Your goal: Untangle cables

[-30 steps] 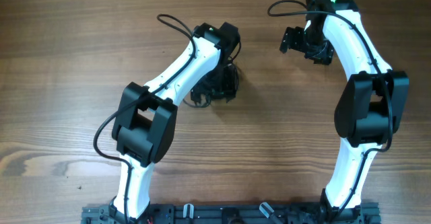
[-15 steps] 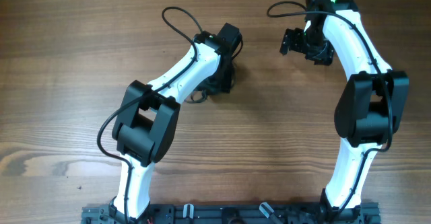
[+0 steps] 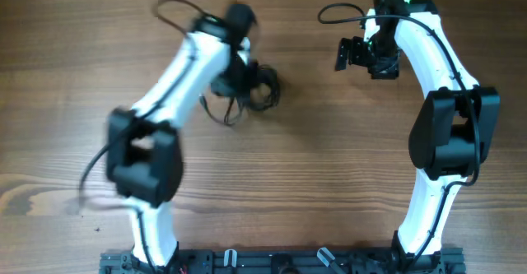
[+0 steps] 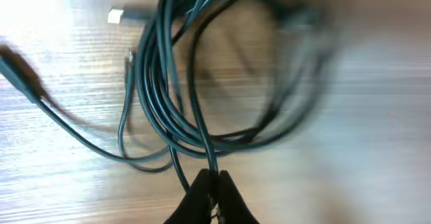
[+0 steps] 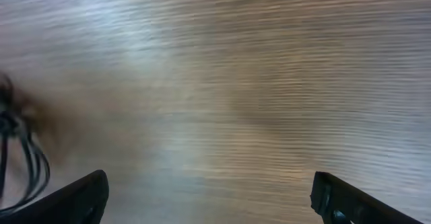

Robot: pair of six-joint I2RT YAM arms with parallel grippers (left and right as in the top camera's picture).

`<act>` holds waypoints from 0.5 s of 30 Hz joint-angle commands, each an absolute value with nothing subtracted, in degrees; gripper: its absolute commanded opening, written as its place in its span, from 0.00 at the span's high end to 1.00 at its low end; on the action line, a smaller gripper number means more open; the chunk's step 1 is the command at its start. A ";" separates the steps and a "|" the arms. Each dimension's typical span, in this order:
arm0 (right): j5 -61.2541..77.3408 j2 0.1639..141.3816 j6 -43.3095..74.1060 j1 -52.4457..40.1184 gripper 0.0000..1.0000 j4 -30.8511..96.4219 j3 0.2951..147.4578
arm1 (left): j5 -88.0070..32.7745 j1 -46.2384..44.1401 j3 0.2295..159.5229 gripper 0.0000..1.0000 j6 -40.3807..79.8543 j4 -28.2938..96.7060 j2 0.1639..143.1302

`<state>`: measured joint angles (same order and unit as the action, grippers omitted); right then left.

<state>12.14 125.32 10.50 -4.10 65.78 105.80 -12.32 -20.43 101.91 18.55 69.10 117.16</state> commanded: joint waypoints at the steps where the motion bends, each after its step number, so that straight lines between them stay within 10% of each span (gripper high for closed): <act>1: 19.86 125.45 4.86 -4.32 0.02 65.89 105.54 | -32.18 -13.74 105.89 0.96 16.43 69.01 104.60; 10: 66.00 122.85 -25.93 -6.52 0.00 71.24 105.54 | -43.90 -4.64 105.89 0.96 17.12 66.48 96.31; 15: 63.16 113.99 -36.60 -13.87 0.01 70.24 105.54 | -43.90 -0.62 105.89 0.96 17.39 66.85 96.33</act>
<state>60.80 121.69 -27.22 -9.80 71.61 105.62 -41.82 -2.63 105.30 17.69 66.85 96.97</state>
